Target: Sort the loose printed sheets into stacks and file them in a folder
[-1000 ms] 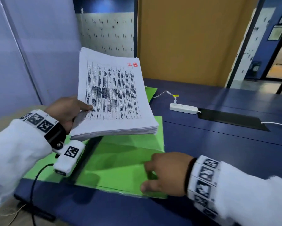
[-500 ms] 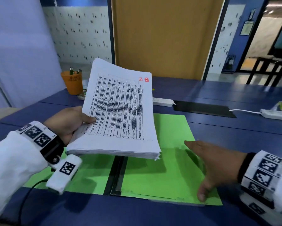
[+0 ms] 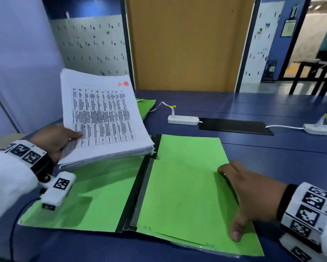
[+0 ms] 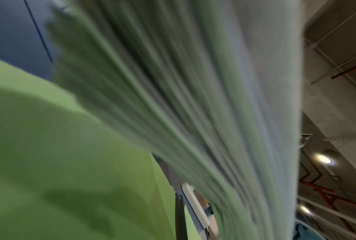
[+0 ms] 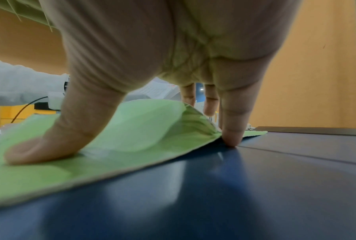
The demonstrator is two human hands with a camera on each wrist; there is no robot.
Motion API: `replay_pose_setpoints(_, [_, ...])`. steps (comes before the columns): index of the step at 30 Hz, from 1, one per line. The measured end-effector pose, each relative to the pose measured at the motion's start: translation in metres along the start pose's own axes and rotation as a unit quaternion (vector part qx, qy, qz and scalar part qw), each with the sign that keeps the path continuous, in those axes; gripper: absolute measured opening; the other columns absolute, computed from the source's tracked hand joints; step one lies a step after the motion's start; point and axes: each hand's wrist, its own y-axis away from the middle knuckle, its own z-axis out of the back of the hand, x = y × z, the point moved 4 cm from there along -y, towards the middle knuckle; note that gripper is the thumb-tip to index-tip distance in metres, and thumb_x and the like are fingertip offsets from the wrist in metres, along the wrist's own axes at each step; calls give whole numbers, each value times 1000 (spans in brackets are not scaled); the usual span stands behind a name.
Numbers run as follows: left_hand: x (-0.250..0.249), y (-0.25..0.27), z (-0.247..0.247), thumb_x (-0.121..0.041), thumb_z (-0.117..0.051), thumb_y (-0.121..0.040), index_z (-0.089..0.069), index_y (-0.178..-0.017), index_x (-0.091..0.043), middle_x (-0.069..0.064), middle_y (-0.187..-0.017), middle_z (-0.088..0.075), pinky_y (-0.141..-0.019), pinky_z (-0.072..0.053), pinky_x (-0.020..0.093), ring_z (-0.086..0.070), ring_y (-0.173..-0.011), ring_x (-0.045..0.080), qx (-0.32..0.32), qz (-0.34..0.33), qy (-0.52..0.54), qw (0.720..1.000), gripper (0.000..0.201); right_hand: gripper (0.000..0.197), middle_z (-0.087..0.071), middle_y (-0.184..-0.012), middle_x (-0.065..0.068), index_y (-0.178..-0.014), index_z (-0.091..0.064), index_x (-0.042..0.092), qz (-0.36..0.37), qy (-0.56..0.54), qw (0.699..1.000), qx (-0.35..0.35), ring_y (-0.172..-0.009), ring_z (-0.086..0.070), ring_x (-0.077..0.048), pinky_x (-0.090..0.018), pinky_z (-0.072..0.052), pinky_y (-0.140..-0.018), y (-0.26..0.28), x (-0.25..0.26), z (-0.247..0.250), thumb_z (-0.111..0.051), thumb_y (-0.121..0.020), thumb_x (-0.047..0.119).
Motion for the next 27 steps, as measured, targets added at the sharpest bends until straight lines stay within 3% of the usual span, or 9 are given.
replay_pose_setpoints(2, [10, -8, -6, 1, -58, -100, -66, -99, -3, 18, -88, -68, -67, -54, 34, -67, -55, 17, -5, 21, -24, 999, 9, 148, -23, -125, 12, -142, -14, 26, -1, 4, 1000, -9, -99, -53, -12, -29, -52, -89, 1, 0, 1, -82, -20, 76])
replay_pose_setpoints(7, [15, 32, -70, 0, -60, -99, -68, -114, -11, 14, -110, -74, -100, -52, 55, -69, -102, 38, 95, 6, -89, 991, 21, 154, 3, -147, 12, -141, -16, 22, 3, 21, 999, -29, -104, -59, -18, -31, -53, -90, 3, 3, 4, -76, -12, 81])
replay_pose_setpoints(10, [24, 46, -103, 2, -66, -91, -69, -106, -10, 16, -104, -77, -89, -57, 49, -73, -89, 35, 133, -9, -115, 984, 20, 151, 21, -152, 14, -142, -14, 22, -4, 23, 999, -37, -110, -59, -21, -32, -52, -91, 5, 5, 5, -82, -19, 77])
replay_pose_setpoints(13, [21, 56, -127, -17, -77, -72, -71, -104, -6, 13, -103, -78, -91, -58, 48, -74, -92, 33, 158, -52, -162, 973, 34, 147, 24, -154, 11, -141, -15, 21, -7, 37, 998, -48, -108, -61, -22, -33, -52, -87, 5, 5, 5, -84, -23, 75])
replay_pose_setpoints(16, [2, 70, -138, -14, -71, -93, -67, -94, -9, 9, -94, -75, -69, -48, 25, -66, -81, 23, 143, -96, -249, 953, 6, 145, 23, -155, 12, -137, -17, 22, -6, 41, 998, -54, -99, -63, -21, -36, -53, -85, 6, 2, 5, -79, -20, 80])
replay_pose_setpoints(20, [-12, 59, -137, -4, -61, -93, -66, -93, -12, 17, -81, -70, -66, -42, 33, -59, -69, 29, 106, -139, -180, 968, 9, 143, 23, -155, 10, -136, -17, 24, -8, 44, 997, -58, -93, -63, -20, -36, -54, -85, 7, -1, 4, -75, -19, 85])
replay_pose_setpoints(23, [-10, 50, -131, 2, -57, -96, -63, -87, -16, 4, -59, -60, -58, -34, 31, -47, -58, 25, 92, -134, -176, 971, 21, 141, 24, -155, 8, -133, -18, 23, -17, 50, 997, -55, -93, -65, -21, -36, -54, -85, 8, 0, 4, -75, -20, 84])
replay_pose_setpoints(25, [-4, 46, -130, -5, -63, -91, -67, -91, -16, 13, -71, -70, -67, -50, 39, -59, -69, 30, 107, -128, -156, 974, 12, 140, 25, -156, 6, -133, -19, 23, -20, 53, 997, -53, -93, -65, -22, -36, -53, -84, 7, 0, 4, -76, -20, 84])
replay_pose_setpoints(27, [10, 41, -129, -10, -67, -87, -69, -107, -13, 19, -96, -77, -91, -56, 59, -71, -90, 37, 133, -92, -129, 978, 21, 141, 26, -156, 6, -133, -19, 23, -20, 53, 997, -51, -92, -65, -22, -36, -53, -85, 6, 0, 4, -77, -20, 83])
